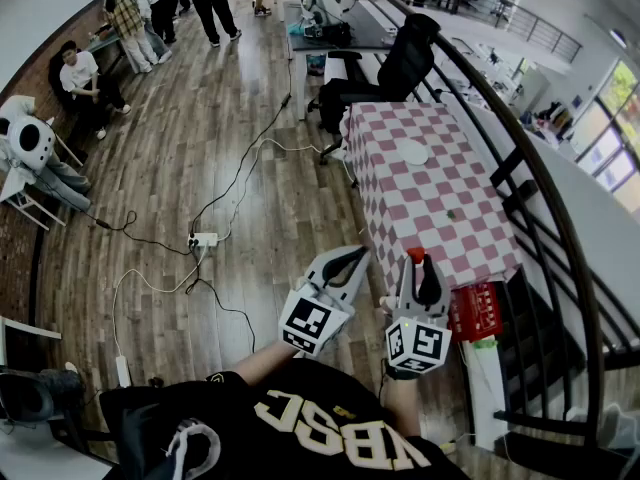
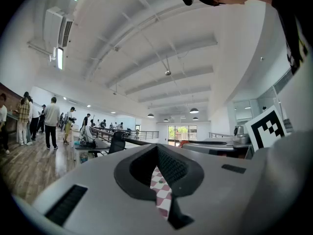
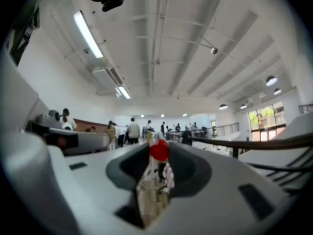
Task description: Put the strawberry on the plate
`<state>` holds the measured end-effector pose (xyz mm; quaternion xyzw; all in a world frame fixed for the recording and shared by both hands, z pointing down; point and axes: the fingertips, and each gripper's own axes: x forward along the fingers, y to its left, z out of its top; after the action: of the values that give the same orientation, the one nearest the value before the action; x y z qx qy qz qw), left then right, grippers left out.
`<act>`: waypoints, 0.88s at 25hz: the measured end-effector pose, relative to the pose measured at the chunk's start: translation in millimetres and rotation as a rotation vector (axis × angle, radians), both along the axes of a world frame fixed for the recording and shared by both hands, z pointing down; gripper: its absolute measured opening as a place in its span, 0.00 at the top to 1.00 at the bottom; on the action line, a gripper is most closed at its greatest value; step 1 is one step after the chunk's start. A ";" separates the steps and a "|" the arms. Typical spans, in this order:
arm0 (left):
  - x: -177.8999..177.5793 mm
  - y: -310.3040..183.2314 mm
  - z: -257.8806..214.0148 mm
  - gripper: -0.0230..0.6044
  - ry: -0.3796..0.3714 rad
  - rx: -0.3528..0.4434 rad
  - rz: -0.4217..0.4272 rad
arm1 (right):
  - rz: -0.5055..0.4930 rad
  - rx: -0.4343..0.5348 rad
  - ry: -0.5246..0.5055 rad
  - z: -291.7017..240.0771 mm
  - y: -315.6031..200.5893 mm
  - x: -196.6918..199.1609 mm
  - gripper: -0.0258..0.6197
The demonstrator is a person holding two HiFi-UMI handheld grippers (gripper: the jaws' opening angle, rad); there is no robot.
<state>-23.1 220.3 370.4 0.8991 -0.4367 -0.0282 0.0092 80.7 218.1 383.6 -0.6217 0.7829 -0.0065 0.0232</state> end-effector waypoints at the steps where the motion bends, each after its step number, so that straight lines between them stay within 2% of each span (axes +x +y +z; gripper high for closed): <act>1: -4.1 -1.0 -0.1 0.94 -0.008 0.002 -0.002 | -0.003 -0.005 0.005 0.1 -0.3 -3.5 0.75; 4: -17.2 -3.3 0.2 0.94 -0.015 0.007 -0.014 | -0.004 -0.016 0.025 0.6 -0.5 -14.4 0.75; 9: -40.5 -3.3 3.6 0.94 0.035 -0.011 -0.024 | 0.000 -0.034 0.059 6.9 1.7 -35.6 0.75; 13: -60.0 -1.8 9.8 0.94 0.045 -0.021 -0.015 | 0.016 -0.049 0.074 12.1 4.6 -53.8 0.75; 17: -80.5 -1.5 22.0 0.94 0.016 -0.029 -0.018 | 0.066 -0.054 0.067 15.3 4.7 -66.0 0.75; 22: -108.6 1.2 38.9 0.94 0.036 -0.062 -0.010 | 0.120 -0.011 0.124 12.3 16.4 -90.8 0.75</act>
<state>-131.7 221.5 409.4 0.8954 -0.4418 -0.0310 0.0447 -10.1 234.5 395.9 -0.6667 0.7442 0.0291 -0.0286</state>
